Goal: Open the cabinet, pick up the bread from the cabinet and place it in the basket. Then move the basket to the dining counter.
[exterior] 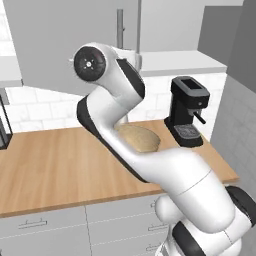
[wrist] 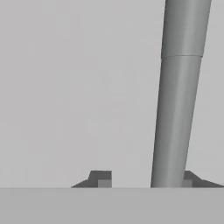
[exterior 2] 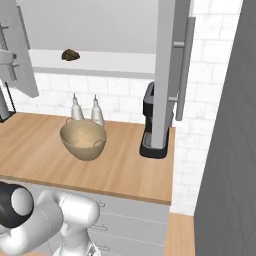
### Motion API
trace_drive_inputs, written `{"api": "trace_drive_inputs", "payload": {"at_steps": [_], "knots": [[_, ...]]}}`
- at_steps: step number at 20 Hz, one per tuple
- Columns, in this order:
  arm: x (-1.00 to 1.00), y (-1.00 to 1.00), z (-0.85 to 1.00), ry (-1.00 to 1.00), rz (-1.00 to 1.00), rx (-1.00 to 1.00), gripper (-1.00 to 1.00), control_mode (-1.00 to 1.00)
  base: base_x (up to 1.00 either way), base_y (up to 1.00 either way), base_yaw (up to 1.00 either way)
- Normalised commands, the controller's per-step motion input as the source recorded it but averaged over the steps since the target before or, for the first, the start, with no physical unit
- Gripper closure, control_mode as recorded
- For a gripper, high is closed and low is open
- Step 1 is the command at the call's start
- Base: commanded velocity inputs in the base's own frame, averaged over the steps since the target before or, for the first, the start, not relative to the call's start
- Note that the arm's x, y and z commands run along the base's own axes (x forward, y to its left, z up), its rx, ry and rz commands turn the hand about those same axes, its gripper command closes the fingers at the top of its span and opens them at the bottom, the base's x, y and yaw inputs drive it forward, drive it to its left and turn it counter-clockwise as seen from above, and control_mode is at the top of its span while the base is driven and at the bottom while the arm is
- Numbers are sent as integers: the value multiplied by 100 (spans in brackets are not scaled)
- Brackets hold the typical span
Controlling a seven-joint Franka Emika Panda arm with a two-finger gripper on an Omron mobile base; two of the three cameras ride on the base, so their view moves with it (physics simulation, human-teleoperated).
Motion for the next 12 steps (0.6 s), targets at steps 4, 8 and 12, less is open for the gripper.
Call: {"api": "trace_drive_inputs", "payload": {"at_steps": [4, 8, 12], "knots": [[-66, 100, 7, 0, 0, -9, 100, -100, 0, 0, 0], [-26, 98, 1, 0, -1, -8, 100, -100, 0, 0, 0], [-1, 77, 0, 0, -4, -4, -100, -100, 0, 0, 0]]}}
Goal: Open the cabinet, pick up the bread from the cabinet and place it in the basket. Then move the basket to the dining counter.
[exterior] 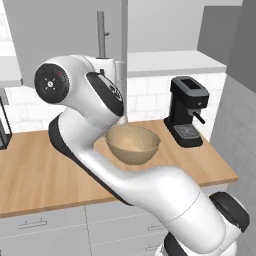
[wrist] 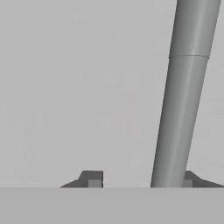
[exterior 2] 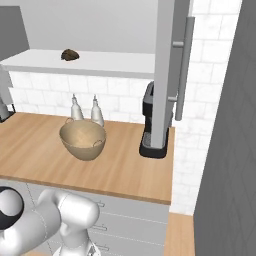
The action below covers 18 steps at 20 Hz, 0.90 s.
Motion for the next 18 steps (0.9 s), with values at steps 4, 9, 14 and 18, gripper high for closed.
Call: {"api": "trace_drive_inputs", "payload": {"at_steps": [4, 9, 14, 18], "knots": [[0, 24, 0, 0, -4, 0, -100, -100, 0, 0, 0], [-11, 27, 4, 0, 0, 0, -100, -100, 0, 0, 0], [-49, 13, 11, 0, -7, 0, -100, -100, 0, 0, 0], [-26, 3, 1, 7, -25, 0, -100, -100, 0, 0, 0]]}}
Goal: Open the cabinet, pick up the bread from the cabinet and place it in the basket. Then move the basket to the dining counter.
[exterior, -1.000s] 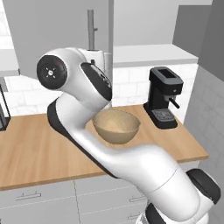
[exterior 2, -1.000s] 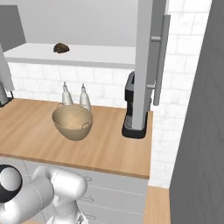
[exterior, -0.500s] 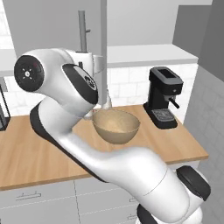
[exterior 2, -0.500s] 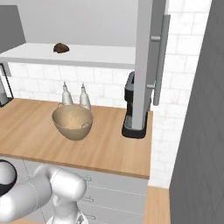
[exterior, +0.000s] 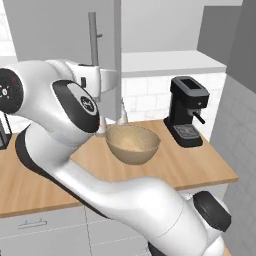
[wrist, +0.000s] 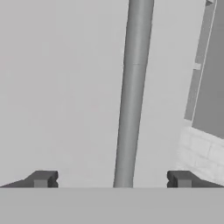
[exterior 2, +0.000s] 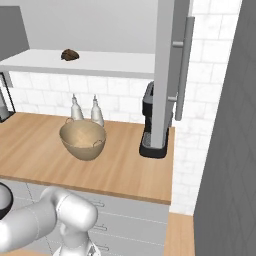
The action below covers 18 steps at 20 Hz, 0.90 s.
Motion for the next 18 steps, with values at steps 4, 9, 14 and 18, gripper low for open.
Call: {"api": "trace_drive_inputs", "payload": {"at_steps": [4, 9, 14, 18], "knots": [[-61, -1, 1, 0, -11, 2, -100, -100, 0, 0, 0], [-87, -73, -8, -7, 29, 34, -100, -100, 0, 0, 0], [-57, -100, -10, -15, 44, 40, -100, -100, 0, 0, 0], [-24, -100, -20, -4, 36, 37, -100, -100, 0, 0, 0]]}}
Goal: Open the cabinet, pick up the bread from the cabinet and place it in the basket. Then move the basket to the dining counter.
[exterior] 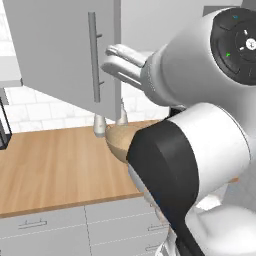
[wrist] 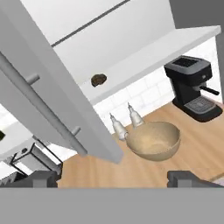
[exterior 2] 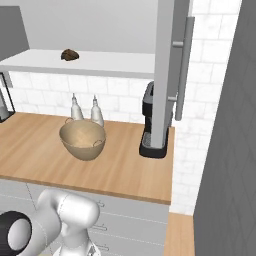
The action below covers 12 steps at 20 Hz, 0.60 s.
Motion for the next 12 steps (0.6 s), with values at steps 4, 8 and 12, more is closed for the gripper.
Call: {"api": "trace_drive_inputs", "payload": {"at_steps": [4, 8, 12], "knots": [[5, -100, -46, 21, 15, 32, -100, -100, 0, 0, 0], [24, -83, -44, 25, 18, 40, -100, -100, 0, 0, 0], [58, -2, -7, 27, 28, 33, -100, -100, 0, 0, 0]]}}
